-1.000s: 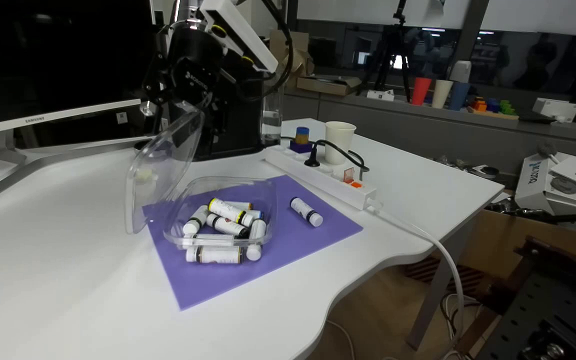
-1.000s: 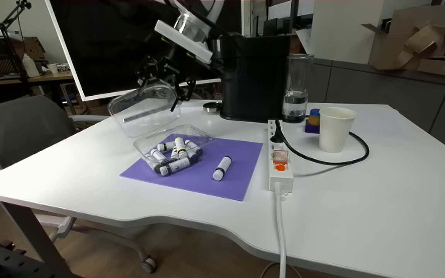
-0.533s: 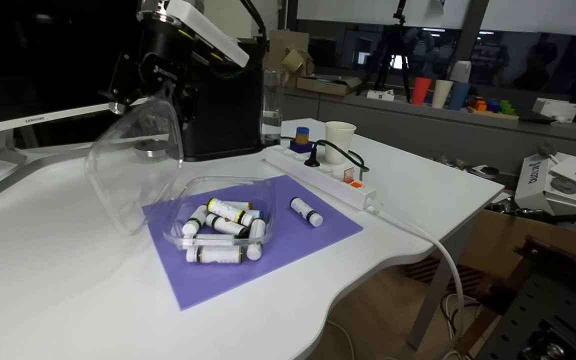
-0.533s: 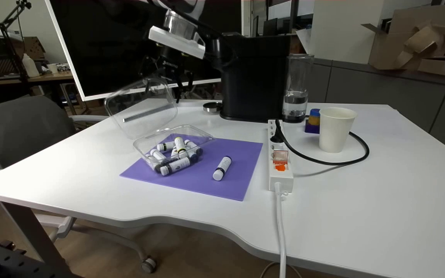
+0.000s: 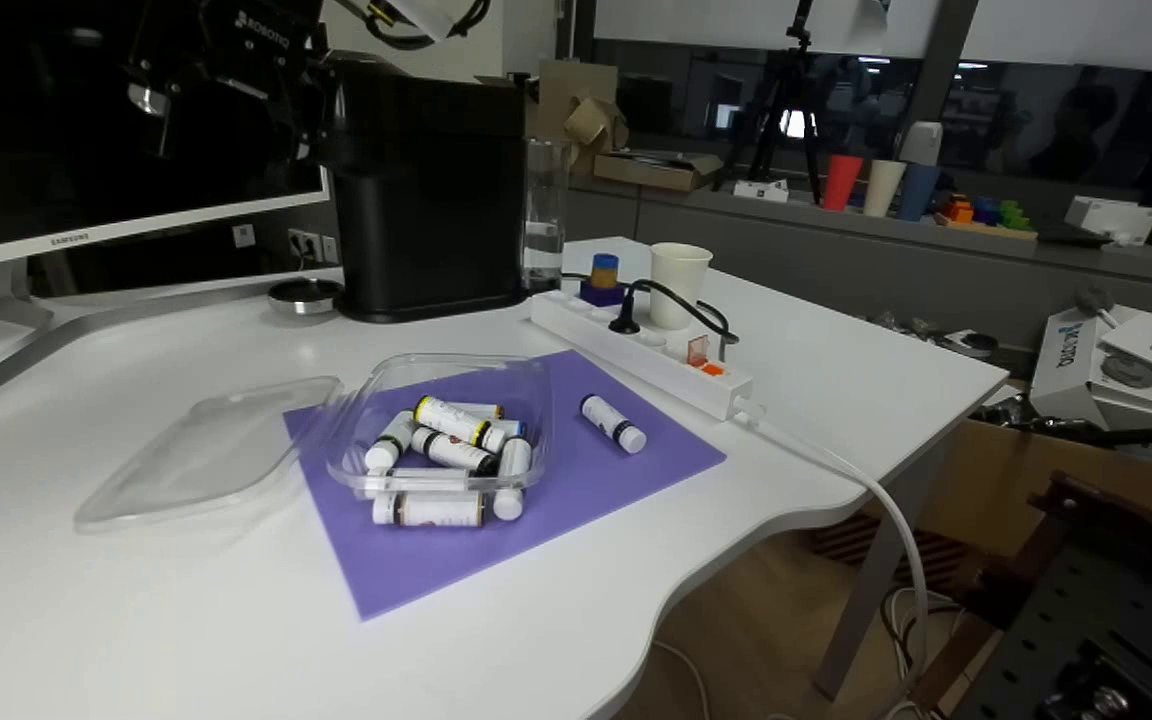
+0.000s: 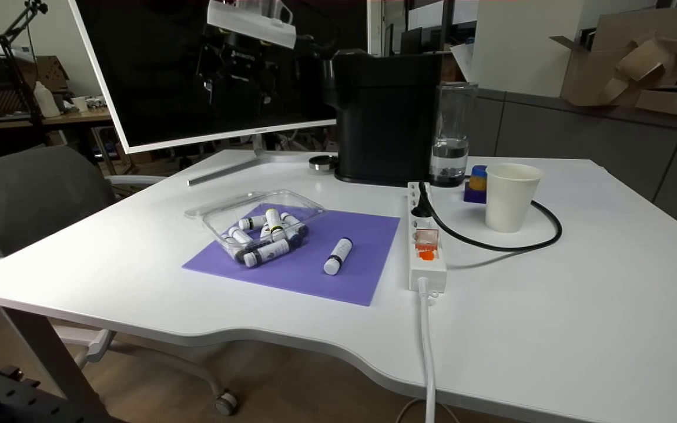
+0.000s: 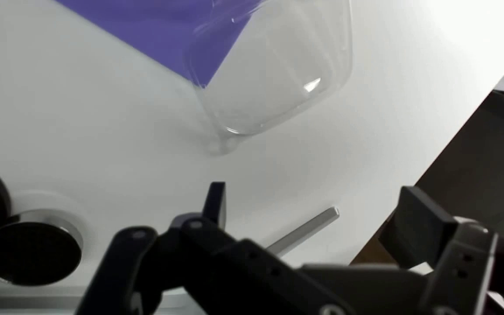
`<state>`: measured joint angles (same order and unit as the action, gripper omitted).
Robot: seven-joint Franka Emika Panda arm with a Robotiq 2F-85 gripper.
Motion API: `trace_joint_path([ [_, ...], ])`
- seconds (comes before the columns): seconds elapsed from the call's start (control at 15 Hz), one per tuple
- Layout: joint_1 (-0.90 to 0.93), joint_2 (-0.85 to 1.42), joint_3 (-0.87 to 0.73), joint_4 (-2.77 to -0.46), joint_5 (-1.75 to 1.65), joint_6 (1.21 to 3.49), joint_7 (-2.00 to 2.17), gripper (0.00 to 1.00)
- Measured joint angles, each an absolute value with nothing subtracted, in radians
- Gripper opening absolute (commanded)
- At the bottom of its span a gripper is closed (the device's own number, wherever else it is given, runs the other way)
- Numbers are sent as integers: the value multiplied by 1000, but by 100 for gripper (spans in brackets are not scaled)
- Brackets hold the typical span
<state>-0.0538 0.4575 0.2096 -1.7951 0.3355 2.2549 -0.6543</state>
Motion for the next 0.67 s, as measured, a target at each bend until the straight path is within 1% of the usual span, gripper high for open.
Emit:
trace_joint_path([
  [0.27, -47, 371, 199, -1853, 280, 2246, -669, 100],
  [0.67, -26, 308, 121, -1935, 41, 2186, -608, 100],
])
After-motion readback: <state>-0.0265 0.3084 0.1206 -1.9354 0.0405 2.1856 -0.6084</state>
